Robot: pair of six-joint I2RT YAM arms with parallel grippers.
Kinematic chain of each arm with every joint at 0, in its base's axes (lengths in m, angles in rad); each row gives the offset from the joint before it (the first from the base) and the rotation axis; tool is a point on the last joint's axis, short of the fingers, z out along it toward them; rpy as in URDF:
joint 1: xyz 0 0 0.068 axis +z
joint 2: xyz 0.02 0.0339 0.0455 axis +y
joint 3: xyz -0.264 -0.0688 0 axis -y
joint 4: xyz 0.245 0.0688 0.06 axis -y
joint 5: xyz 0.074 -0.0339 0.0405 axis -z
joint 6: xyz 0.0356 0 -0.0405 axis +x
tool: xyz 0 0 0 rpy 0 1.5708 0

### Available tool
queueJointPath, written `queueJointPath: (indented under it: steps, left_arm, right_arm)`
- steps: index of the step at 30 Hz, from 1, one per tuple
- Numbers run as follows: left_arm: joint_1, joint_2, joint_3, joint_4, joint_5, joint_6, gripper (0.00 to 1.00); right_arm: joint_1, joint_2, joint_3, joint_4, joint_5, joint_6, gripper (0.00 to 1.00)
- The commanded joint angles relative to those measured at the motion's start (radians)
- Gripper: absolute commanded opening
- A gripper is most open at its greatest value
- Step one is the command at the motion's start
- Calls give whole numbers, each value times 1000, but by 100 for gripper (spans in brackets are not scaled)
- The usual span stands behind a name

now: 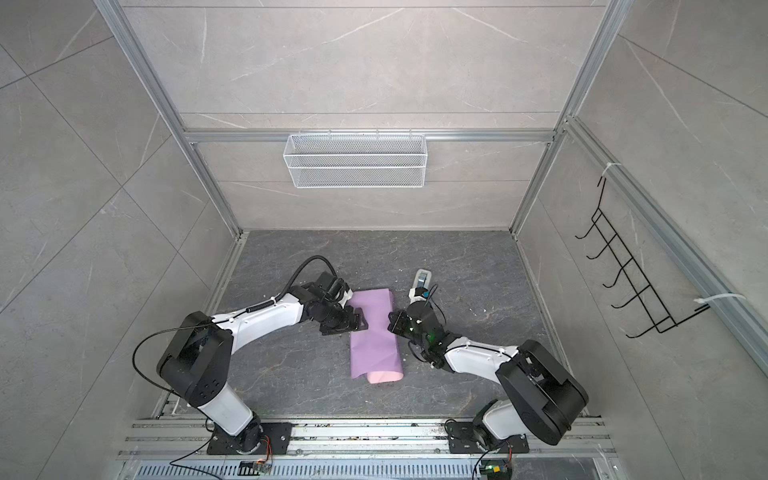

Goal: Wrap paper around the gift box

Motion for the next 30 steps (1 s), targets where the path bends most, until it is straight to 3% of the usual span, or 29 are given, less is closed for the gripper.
queueJointPath:
  steps: [1, 30]
  left_arm:
    - [3, 55, -35, -73, -87, 26, 89]
    - [1, 67, -29, -72, -79, 31, 89]
  right_arm:
    - [-7, 10, -12, -41, 21, -42, 0]
    - [-23, -12, 8, -142, 53, -131, 0]
